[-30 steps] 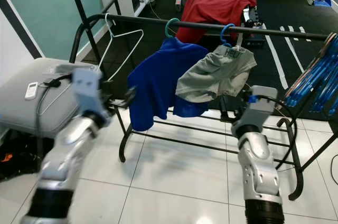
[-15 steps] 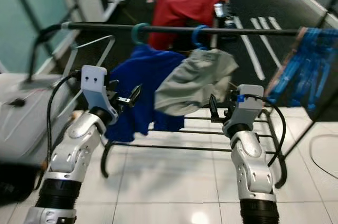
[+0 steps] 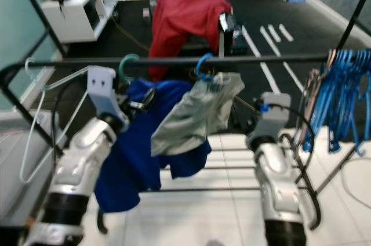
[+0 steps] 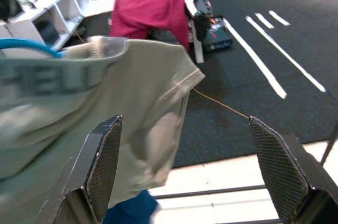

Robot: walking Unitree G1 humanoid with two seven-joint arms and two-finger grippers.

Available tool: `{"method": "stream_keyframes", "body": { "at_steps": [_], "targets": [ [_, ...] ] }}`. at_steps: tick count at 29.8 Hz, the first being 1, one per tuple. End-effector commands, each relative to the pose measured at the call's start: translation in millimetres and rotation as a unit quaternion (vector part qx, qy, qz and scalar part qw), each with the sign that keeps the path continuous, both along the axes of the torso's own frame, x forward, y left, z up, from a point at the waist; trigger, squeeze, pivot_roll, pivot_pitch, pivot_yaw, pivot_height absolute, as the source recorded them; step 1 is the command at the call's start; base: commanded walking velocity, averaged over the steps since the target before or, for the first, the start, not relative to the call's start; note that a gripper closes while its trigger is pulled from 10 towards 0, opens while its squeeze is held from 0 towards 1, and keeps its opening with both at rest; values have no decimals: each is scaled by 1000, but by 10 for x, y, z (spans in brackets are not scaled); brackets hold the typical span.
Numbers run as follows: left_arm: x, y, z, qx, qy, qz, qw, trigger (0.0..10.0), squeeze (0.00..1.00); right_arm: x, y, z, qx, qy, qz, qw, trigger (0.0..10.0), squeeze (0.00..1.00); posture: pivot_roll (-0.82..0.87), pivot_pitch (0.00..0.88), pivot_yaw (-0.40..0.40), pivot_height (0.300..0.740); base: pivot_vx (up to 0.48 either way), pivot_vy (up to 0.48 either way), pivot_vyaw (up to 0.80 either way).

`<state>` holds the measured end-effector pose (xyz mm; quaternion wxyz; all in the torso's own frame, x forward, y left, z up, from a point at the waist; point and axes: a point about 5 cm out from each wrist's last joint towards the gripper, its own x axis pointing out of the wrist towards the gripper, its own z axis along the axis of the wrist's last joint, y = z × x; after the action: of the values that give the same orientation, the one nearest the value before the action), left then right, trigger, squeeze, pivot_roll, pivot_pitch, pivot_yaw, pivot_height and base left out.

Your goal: Hang hanger

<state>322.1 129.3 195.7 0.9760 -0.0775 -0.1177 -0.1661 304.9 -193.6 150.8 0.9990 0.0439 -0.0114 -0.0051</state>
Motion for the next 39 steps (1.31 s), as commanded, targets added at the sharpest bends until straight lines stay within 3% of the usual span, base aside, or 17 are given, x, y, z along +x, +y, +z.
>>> {"method": "stream_keyframes", "body": {
  "at_steps": [1, 7, 9, 11, 14, 16, 17, 18, 20, 22, 26, 28, 30, 34, 36, 37, 39],
  "targets": [
    [-58, 119, -2, 4, -11, 13, 1000, 10000, 0, -12, 39, 11, 11, -1, 6, 1000, 10000, 0, -150, 74, 26, 740, 0, 0, 0],
    [-132, 224, -21, 58, -22, -3, 998, 10000, 0, -24, 35, 17, 13, -1, 6, 1000, 10000, 0, -150, 84, 22, 740, 0, 0, 0],
    [-157, 477, -21, 93, -23, 27, 995, 10000, 0, -33, 30, 21, 15, -2, 6, 1000, 10000, 0, -147, 89, 25, 740, 0, 0, 0],
    [-157, 477, -21, 93, -23, 27, 995, 10000, 0, -33, 30, 21, 15, -2, 6, 1000, 10000, 0, -147, 89, 25, 740, 0, 0, 0],
    [-177, 681, 26, 110, -27, 56, 992, 10000, 0, -40, 23, 21, 16, -2, 6, 1000, 10000, 0, -146, 94, 26, 740, 0, 0, 0],
    [-177, 681, 26, 110, -27, 56, 992, 10000, 0, -40, 23, 21, 16, -2, 6, 1000, 10000, 0, -146, 94, 26, 740, 0, 0, 0],
    [-221, 805, 59, 113, -28, 59, 991, 10000, 0, -46, 17, 18, 17, -1, 5, 1000, 10000, 0, -147, 96, 27, 740, 0, 0, 0],
    [-319, 858, 39, 128, -17, 17, 992, 10000, 0, -50, 10, 18, 17, -1, 5, 1000, 10000, 0, -138, 104, 22, 740, 0, 0, 0],
    [-319, 858, 39, 128, -17, 17, 992, 10000, 0, -50, 10, 18, 17, -1, 5, 1000, 10000, 0, -138, 104, 22, 740, 0, 0, 0],
    [-605, 824, -82, 165, 28, -119, 979, 10000, 0, -50, 5, 19, 19, 1, 5, 1000, 10000, 0, -132, 107, 20, 740, 0, 0, 0],
    [-769, 800, -172, 184, 66, -194, 961, 10000, 0, -46, 6, 20, 19, 2, 5, 1000, 10000, 0, -133, 108, 21, 740, 0, 0, 0],
    [-768, 840, -193, 203, 76, -193, 957, 10000, 0, -45, 5, 19, 20, 2, 5, 1000, 10000, 0, -132, 109, 20, 740, 0, 0, 0],
    [-691, 956, -244, 264, 93, -162, 946, 10000, 0, -47, 5, 15, 21, 2, 4, 1000, 10000, 0, -133, 107, 23, 740, 0, 0, 0],
    [-691, 956, -244, 264, 93, -162, 946, 10000, 0, -47, 5, 15, 21, 2, 4, 1000, 10000, 0, -133, 107, 23, 740, 0, 0, 0],
    [-623, 1019, -250, 285, 93, -133, 945, 10000, 0, -47, 7, 14, 21, 2, 4, 1000, 10000, 0, -134, 107, 25, 740, 0, 0, 0],
    [-486, 1097, -176, 295, 64, -62, 951, 10000, 0, -51, 11, 13, 22, 2, 4, 1000, 10000, 0, -139, 107, 31, 740, 0, 0, 0],
    [-486, 1097, -176, 295, 64, -62, 951, 10000, 0, -51, 11, 13, 22, 2, 4, 1000, 10000, 0, -139, 107, 31, 740, 0, 0, 0]
  ]
}}
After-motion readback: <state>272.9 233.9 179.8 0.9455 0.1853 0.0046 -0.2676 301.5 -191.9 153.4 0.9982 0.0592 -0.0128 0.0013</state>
